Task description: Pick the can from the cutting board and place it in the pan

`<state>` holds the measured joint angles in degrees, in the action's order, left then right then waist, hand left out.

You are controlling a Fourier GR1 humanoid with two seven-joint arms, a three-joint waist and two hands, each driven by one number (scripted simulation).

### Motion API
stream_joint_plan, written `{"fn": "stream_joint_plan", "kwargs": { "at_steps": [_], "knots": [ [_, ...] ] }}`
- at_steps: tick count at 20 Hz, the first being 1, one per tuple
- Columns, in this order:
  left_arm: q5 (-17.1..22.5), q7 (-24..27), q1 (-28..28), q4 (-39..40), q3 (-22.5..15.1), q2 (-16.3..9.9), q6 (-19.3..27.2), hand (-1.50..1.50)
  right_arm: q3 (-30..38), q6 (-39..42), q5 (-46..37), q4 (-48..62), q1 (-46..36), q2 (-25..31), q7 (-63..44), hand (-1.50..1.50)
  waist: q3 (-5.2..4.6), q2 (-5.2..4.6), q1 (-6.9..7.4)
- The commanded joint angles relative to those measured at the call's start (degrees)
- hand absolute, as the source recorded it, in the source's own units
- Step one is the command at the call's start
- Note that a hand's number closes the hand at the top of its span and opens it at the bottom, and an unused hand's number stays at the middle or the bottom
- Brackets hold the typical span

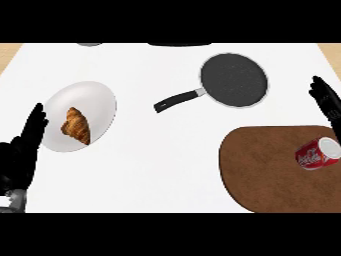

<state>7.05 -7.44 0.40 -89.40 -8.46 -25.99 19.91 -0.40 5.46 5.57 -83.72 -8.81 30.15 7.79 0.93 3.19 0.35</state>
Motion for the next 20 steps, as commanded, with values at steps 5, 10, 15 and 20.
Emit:
{"fn": "stream_joint_plan", "kwargs": {
  "at_steps": [5,10,15,20],
  "knots": [
    [8.0,-1.2,-4.8,2.1,1.5,10.4,2.8,0.00,14.2,-16.0,9.7,-1.8,4.8,-9.2,-6.6,1.50,-1.15,-2.62,-3.69],
    [11.8,-0.9,-7.5,1.4,1.6,13.3,1.2,0.00,11.7,-35.9,-10.6,-7.5,13.6,-9.8,-6.0,-1.50,-1.63,-2.37,-4.80],
    [12.4,-0.8,-6.4,1.5,1.2,14.1,0.2,0.00,2.8,-50.2,-25.1,-16.0,22.1,-19.8,-8.5,-1.50,-1.49,-2.83,-3.77],
    [11.4,3.3,-8.8,2.9,0.0,15.2,-1.5,0.00,0.8,-54.9,-42.6,-19.9,24.8,-20.9,-25.6,-1.50,-1.44,-3.40,-0.91]
  ]
}}
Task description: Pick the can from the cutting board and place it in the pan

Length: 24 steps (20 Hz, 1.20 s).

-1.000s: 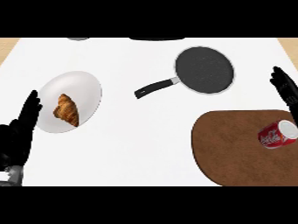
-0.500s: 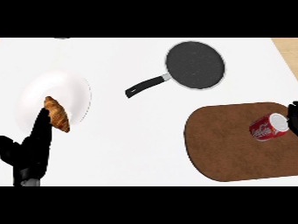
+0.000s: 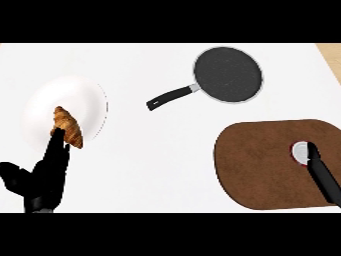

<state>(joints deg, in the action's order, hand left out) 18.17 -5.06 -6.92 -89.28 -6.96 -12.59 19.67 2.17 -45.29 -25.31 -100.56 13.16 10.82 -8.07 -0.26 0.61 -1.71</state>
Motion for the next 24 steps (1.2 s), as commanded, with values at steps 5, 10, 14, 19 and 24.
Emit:
{"fn": "stream_joint_plan", "kwargs": {
  "at_steps": [5,10,14,19,24],
  "knots": [
    [1.0,-0.4,1.2,4.4,-0.7,1.7,-2.0,0.00,0.6,5.1,-26.3,-7.5,-0.3,-2.9,-28.3,-1.50,-0.20,-1.05,1.82],
    [1.4,-3.1,2.4,2.5,-0.9,0.4,-3.0,0.00,5.5,26.6,-26.7,-11.0,-9.1,4.9,-44.6,-1.50,-0.10,-0.97,2.49],
    [-0.5,-1.1,1.8,4.1,-2.9,2.9,-1.5,0.00,2.9,42.2,-21.7,-7.3,-9.2,8.9,-51.2,-1.50,-0.15,-1.18,2.55],
    [0.2,0.7,-0.7,4.5,-2.4,2.4,-3.5,0.00,4.4,56.9,-16.2,-5.4,-18.7,13.4,-60.7,-1.50,0.05,-0.77,2.86],
    [-0.4,0.2,0.3,4.1,-1.4,2.5,-2.6,0.00,3.6,59.4,-15.8,2.8,-25.0,13.4,-60.5,-1.50,0.20,-0.78,2.69]
  ]
}}
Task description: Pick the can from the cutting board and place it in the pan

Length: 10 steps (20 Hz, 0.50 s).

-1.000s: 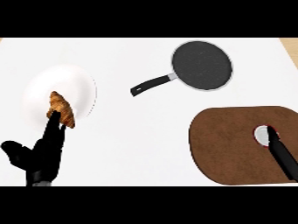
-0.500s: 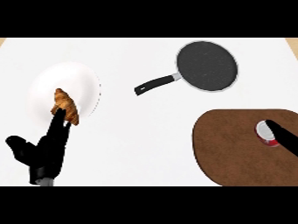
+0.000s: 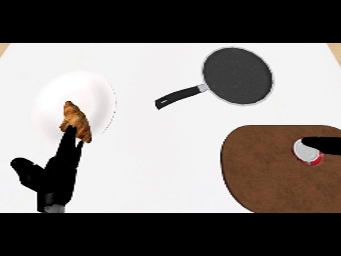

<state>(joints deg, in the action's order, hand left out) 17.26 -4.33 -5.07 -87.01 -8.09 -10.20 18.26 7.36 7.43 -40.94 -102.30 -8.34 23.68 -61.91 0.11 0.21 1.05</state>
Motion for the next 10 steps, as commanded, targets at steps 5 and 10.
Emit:
{"fn": "stream_joint_plan", "kwargs": {
  "at_steps": [5,10],
  "knots": [
    [0.7,-1.2,1.4,4.4,0.8,0.0,-1.5,0.00,1.2,15.4,10.3,7.5,-4.4,0.5,-8.3,-1.50,-0.23,-0.33,-0.97],
    [0.4,-2.3,-1.0,1.2,-0.5,1.2,-0.6,0.00,-0.2,14.5,11.6,7.3,-1.4,-1.4,-8.5,-1.50,-0.15,-0.13,-1.00]
  ]
}}
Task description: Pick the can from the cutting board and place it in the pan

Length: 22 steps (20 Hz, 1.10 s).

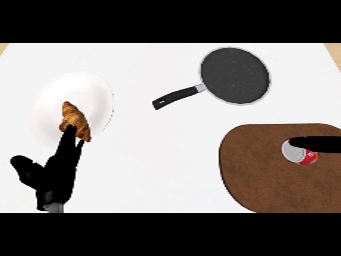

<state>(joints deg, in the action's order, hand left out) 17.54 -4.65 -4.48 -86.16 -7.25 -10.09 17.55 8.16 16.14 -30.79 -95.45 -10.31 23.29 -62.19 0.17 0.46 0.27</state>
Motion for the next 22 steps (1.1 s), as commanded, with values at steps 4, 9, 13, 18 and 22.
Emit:
{"fn": "stream_joint_plan", "kwargs": {
  "at_steps": [4,9,13,18,22],
  "knots": [
    [0.8,-2.2,1.2,2.9,0.9,0.0,-1.4,0.00,0.7,5.4,1.3,1.7,-1.4,1.1,-7.1,-1.50,-0.21,-0.49,-0.26],
    [0.1,1.8,3.6,8.9,2.5,1.5,-2.5,0.00,-0.7,0.6,-2.7,0.5,0.9,-2.4,-3.0,-1.50,-0.20,-0.55,-0.42],
    [-0.9,-2.1,2.4,4.1,1.1,2.3,-0.2,0.00,-1.3,-1.0,-6.3,0.9,1.4,-3.0,-1.7,-1.50,-0.17,-0.49,-0.31],
    [-0.8,0.3,1.3,5.3,1.2,2.9,-1.8,0.00,-0.1,0.6,-6.9,2.2,3.4,-3.1,-1.3,-1.50,-0.19,-0.50,-0.41],
    [-2.0,-3.1,1.6,2.7,0.9,2.6,-0.7,0.00,-2.2,-3.5,-8.8,5.7,3.8,-6.2,6.7,1.50,-0.15,-0.48,-0.21]
  ]
}}
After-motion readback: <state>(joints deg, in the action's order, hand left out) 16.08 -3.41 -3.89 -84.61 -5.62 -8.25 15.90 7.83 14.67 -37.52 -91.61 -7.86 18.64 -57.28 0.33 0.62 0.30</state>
